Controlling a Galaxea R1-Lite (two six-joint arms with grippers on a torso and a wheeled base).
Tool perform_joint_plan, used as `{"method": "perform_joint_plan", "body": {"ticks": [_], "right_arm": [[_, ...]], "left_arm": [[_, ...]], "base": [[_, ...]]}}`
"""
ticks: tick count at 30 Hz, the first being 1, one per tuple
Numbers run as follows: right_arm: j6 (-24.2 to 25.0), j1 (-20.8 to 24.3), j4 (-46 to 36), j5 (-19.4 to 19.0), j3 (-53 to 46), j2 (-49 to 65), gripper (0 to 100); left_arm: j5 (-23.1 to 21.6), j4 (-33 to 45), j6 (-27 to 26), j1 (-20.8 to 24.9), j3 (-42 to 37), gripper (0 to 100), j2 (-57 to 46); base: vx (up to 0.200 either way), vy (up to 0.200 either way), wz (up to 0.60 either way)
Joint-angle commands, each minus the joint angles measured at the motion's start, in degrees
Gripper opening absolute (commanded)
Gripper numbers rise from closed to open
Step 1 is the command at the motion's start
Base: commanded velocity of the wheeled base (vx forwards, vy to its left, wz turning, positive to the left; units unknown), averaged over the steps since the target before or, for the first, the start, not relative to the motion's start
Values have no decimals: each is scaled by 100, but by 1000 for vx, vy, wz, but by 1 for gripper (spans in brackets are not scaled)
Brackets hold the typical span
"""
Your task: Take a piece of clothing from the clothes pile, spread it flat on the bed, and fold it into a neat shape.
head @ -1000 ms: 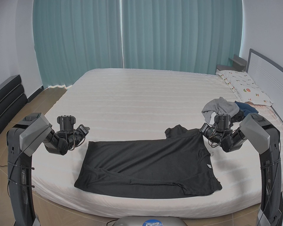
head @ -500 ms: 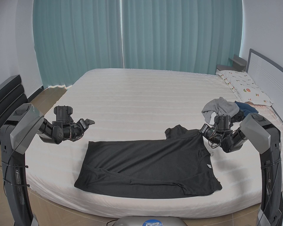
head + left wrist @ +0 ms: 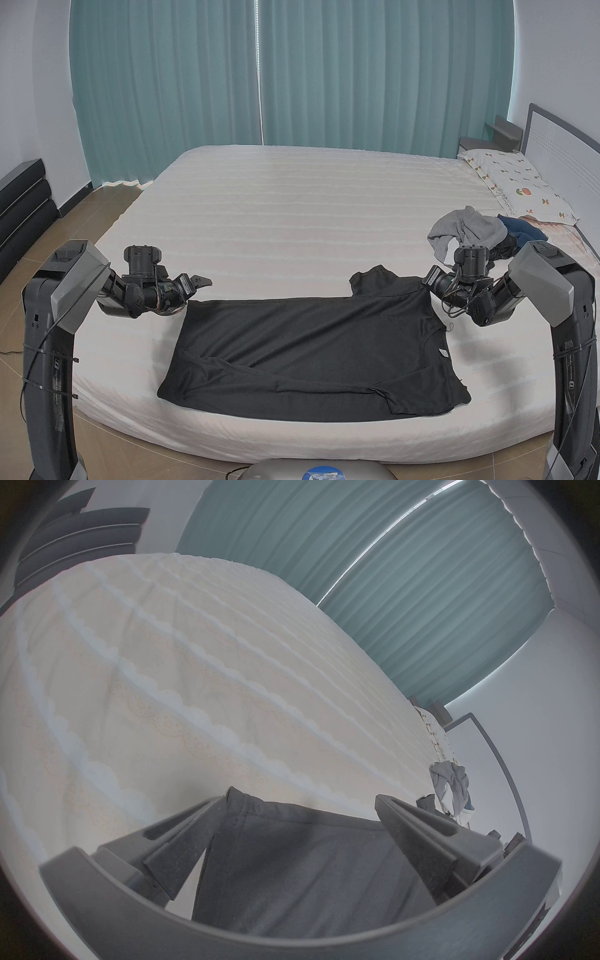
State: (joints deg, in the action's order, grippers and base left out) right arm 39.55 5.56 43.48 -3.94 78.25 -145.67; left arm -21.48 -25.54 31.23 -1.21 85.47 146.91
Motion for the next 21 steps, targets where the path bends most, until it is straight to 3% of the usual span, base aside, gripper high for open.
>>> {"method": "perform_joint_plan", "body": {"ticks": [1, 14, 15, 21], "right_arm": [[0, 42, 2, -2, 6, -15, 0], [0, 42, 2, -2, 15, -50, 0], [0, 51, 2, -2, 15, -50, 0], [0, 42, 20, -2, 15, -50, 0]], "left_arm": [[39, -12, -73, 6, 110, 100, 242], [329, -21, -100, 15, 374, 100, 435], [346, -21, -100, 24, 392, 0, 453], [417, -21, -91, 24, 321, 0, 418]], "base": [[0, 0, 0], [0, 0, 0], [0, 0, 0], [0, 0, 0]]}}
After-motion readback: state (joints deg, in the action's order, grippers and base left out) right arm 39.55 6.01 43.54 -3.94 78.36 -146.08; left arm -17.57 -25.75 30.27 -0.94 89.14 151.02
